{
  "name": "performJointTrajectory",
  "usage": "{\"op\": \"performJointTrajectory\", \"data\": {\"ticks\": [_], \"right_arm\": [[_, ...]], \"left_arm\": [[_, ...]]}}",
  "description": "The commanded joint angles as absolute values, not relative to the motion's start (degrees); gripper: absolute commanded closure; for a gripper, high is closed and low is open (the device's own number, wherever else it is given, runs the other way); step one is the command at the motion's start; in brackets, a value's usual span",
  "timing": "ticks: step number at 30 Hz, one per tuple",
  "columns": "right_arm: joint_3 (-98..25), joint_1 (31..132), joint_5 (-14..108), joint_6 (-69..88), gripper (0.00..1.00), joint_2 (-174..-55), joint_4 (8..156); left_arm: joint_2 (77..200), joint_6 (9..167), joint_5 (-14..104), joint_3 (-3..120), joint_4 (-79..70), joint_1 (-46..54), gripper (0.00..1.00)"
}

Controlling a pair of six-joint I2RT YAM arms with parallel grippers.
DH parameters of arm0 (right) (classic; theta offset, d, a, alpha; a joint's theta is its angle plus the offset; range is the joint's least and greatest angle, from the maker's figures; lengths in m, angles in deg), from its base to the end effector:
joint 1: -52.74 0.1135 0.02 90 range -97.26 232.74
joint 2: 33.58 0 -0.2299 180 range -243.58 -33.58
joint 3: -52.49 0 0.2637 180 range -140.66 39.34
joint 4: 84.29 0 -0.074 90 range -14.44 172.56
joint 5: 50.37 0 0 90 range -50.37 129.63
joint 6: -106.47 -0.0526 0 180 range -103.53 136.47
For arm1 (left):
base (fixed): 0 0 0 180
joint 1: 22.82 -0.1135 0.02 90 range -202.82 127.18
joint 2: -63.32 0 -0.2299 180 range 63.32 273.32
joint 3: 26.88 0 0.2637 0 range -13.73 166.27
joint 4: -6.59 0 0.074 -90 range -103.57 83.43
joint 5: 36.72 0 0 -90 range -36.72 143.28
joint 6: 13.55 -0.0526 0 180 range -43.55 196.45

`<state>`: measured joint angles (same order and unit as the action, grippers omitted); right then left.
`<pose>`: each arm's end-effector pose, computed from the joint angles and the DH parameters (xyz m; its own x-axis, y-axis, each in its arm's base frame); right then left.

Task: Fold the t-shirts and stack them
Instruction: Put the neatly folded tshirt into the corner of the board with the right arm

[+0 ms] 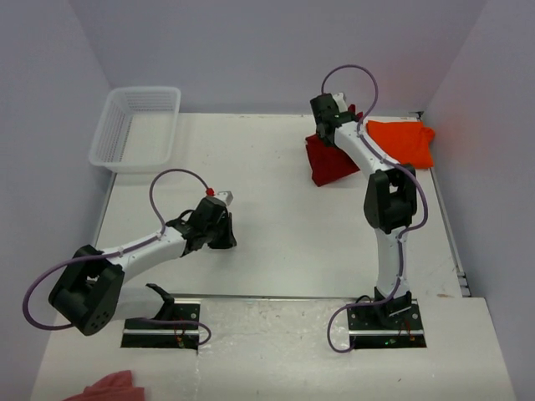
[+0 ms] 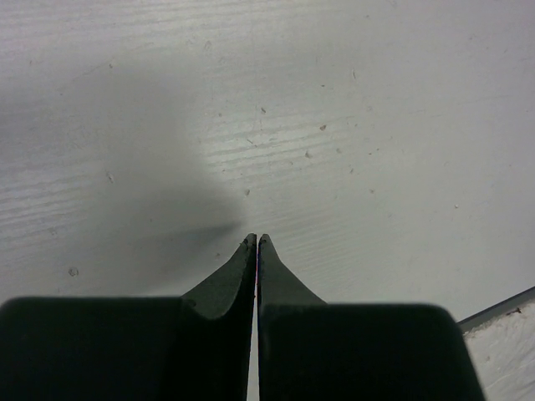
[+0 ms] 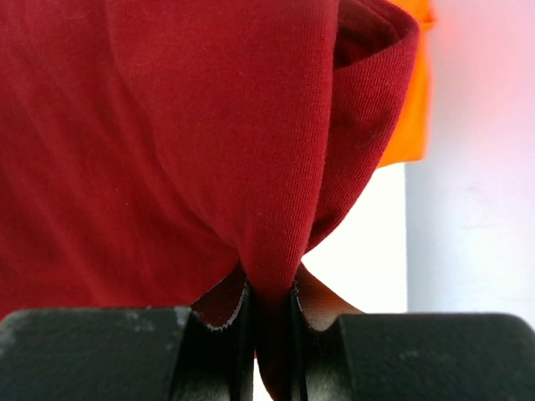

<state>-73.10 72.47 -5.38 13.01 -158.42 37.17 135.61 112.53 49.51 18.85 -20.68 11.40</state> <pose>0.4590 0.1251 0.2116 -0.7880 -0.2373 -0.5682 0.1640 0.8085 -0.5651 0.2135 -0.1494 0.1125 -0.8889 -0.1061 -0.4457 0.0863 0.9166 -0.3905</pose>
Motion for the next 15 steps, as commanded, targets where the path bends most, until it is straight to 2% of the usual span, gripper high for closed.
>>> {"op": "performJointTrajectory", "data": {"ticks": [1,15], "right_arm": [[-78.08,71.46,-13.7,18.47,1.0,-158.29,39.57],[-79.84,68.74,-19.87,32.82,1.0,-159.0,52.14]], "left_arm": [[137.14,110.38,48.36,17.91,-17.29,11.72,0.99],[139.87,110.2,46.69,17.29,-14.92,11.72,0.99]]}}
